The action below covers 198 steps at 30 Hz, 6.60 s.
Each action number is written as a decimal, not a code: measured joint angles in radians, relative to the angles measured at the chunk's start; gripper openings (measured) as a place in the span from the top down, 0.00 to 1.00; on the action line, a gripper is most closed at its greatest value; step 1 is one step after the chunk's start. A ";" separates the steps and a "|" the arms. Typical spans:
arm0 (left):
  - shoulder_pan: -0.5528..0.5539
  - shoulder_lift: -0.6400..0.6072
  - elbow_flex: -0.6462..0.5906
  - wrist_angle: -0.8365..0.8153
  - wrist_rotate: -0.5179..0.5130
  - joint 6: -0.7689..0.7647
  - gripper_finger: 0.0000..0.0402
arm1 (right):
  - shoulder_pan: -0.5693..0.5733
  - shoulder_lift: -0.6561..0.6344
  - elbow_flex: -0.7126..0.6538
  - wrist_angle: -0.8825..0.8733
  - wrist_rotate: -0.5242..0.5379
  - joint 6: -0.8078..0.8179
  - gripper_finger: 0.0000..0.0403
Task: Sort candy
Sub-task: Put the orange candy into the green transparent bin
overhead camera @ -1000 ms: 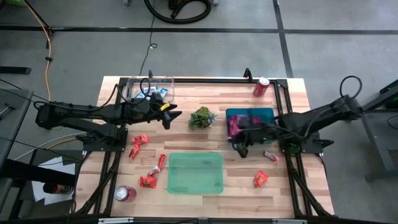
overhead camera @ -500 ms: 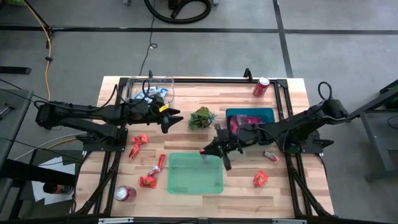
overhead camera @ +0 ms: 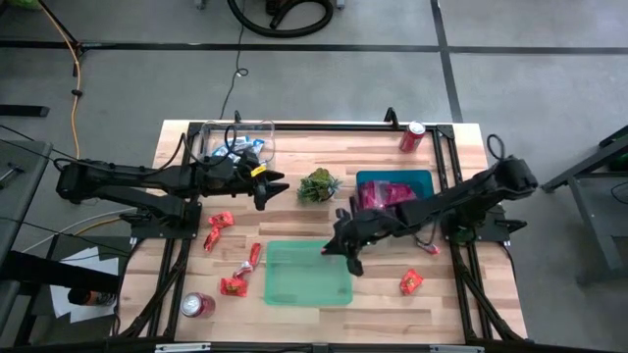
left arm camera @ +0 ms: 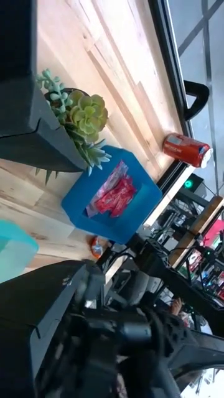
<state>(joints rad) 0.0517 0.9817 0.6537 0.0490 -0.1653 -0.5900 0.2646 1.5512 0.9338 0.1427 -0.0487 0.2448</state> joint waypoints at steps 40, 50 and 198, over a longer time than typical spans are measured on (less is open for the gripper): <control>0.000 0.000 0.000 -0.003 -0.058 0.000 0.42 | -0.081 0.009 0.196 -0.671 -0.020 -0.025 0.45; 0.000 0.000 0.000 -0.008 -0.071 0.036 0.42 | 0.066 -0.239 0.044 -0.911 -0.066 0.264 0.45; 0.000 0.000 0.000 -0.076 -0.137 0.016 0.42 | 0.135 -0.477 -0.434 -1.023 -0.012 0.338 0.44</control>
<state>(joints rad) 0.0517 0.9821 0.6537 -0.0265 -0.3027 -0.5735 0.4000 1.0742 0.5003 -0.8807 -0.0603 0.5825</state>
